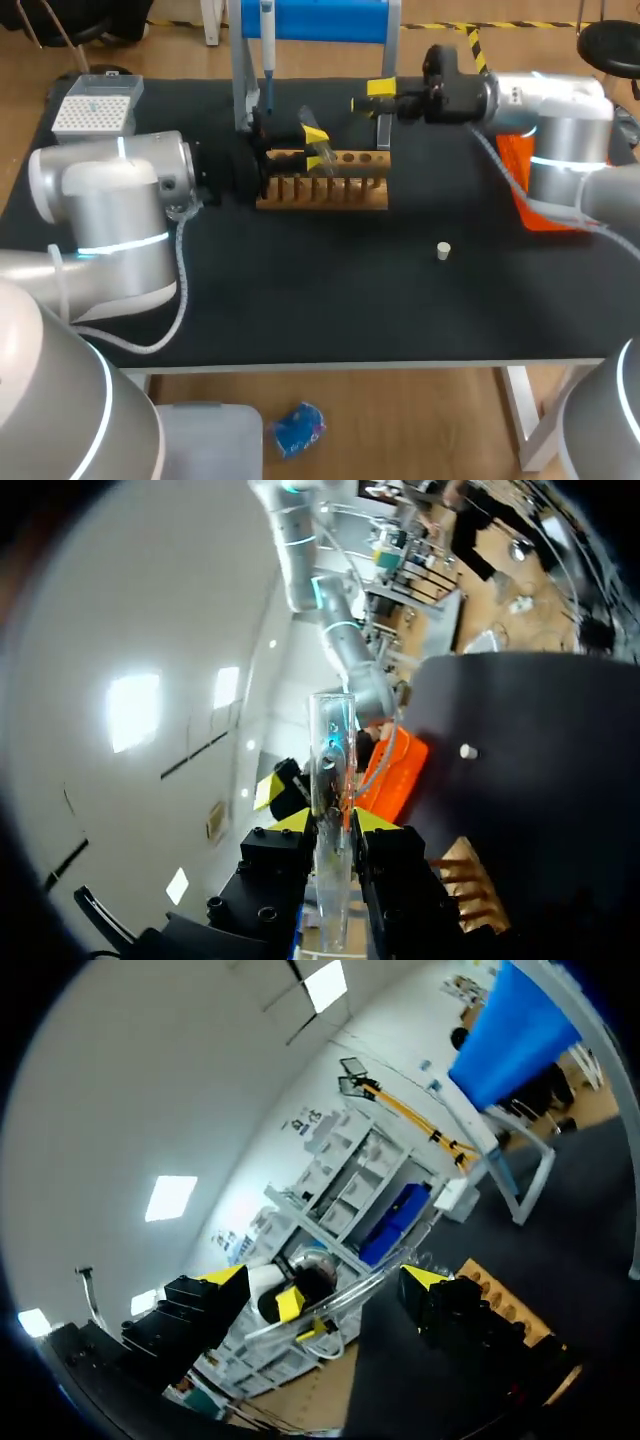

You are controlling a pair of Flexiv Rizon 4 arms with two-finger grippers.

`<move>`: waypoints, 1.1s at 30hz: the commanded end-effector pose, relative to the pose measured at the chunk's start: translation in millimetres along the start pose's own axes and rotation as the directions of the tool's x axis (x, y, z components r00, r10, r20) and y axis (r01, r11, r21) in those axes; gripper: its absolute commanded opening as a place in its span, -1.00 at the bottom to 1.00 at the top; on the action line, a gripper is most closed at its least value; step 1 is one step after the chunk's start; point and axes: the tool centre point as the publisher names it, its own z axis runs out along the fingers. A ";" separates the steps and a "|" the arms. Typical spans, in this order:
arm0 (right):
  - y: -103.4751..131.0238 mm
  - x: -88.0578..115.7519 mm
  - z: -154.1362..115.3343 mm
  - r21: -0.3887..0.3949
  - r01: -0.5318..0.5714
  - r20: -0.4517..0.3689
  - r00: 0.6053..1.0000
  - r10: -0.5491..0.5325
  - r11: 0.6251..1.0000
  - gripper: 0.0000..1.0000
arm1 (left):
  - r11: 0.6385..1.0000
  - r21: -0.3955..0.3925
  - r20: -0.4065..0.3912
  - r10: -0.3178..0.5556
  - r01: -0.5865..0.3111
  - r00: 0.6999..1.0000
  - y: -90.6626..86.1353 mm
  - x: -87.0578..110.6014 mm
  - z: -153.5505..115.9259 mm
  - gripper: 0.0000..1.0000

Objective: Invert the test tube, pick up the pipette, mount the tip to pipette, aspirate from beaker and dispense into the tube, eject the tip, return the pipette, and cap with the stopper.

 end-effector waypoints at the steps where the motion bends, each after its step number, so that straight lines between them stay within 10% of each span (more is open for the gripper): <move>1: 7.2 3.6 -16.4 0.251 0.457 -0.143 0.890 -0.434 0.854 1.00 | 0.972 -0.024 -0.028 -0.233 0.232 0.972 -4.9 -12.0 -8.5 -1.00; 17: 8.2 5.5 -17.7 0.255 0.494 -0.164 0.869 -0.466 0.831 1.00 | 0.969 -0.053 -0.067 -0.244 0.241 0.967 -0.8 -15.0 -15.2 -1.00; 23: 4.8 3.2 -34.5 0.453 0.619 0.023 0.711 -0.703 0.641 1.00 | 0.872 -0.077 -0.050 -0.488 0.483 0.872 -0.7 -31.6 -8.5 -1.00; 29: -7.5 1.6 -45.1 0.566 0.631 0.115 0.577 -0.809 0.531 1.00 | 0.789 -0.064 -0.049 -0.614 0.611 0.788 3.1 -38.6 0.4 -1.00; 33: -20.6 -1.6 -48.9 0.713 0.607 0.123 0.384 -0.915 0.351 1.00 | 0.693 -0.054 -0.059 -0.721 0.719 0.691 5.1 -35.9 6.0 -1.00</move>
